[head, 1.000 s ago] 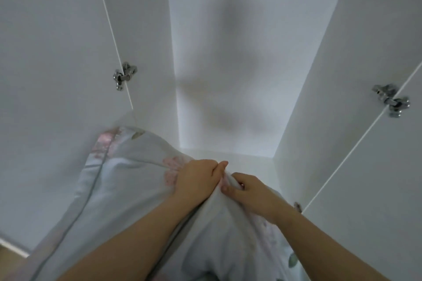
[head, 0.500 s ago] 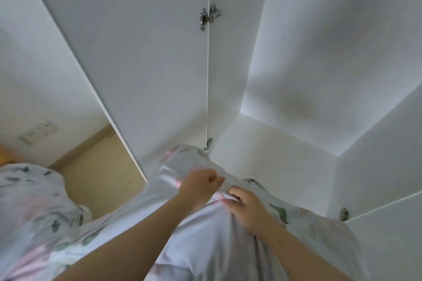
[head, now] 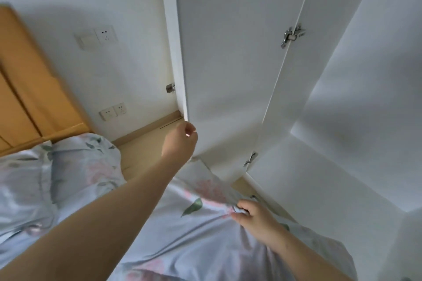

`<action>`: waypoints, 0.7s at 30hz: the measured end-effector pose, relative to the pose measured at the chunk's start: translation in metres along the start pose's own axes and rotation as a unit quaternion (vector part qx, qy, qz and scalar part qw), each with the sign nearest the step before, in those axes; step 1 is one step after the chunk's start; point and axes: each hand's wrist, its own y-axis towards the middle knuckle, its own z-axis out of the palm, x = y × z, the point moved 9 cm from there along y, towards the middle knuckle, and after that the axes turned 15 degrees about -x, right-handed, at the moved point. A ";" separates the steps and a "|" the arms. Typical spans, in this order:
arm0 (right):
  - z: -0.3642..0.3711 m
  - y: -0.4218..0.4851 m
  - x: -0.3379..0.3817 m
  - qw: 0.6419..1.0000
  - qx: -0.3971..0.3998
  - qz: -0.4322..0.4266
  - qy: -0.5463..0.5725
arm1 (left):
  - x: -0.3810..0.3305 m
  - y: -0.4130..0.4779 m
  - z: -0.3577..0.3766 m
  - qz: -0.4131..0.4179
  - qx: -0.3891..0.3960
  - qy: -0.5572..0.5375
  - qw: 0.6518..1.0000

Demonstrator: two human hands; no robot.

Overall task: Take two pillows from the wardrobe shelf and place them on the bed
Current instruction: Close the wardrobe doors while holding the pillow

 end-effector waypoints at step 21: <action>-0.008 -0.011 -0.041 0.996 0.048 0.042 -0.059 | -0.019 -0.001 0.051 -0.075 0.017 -0.090 0.993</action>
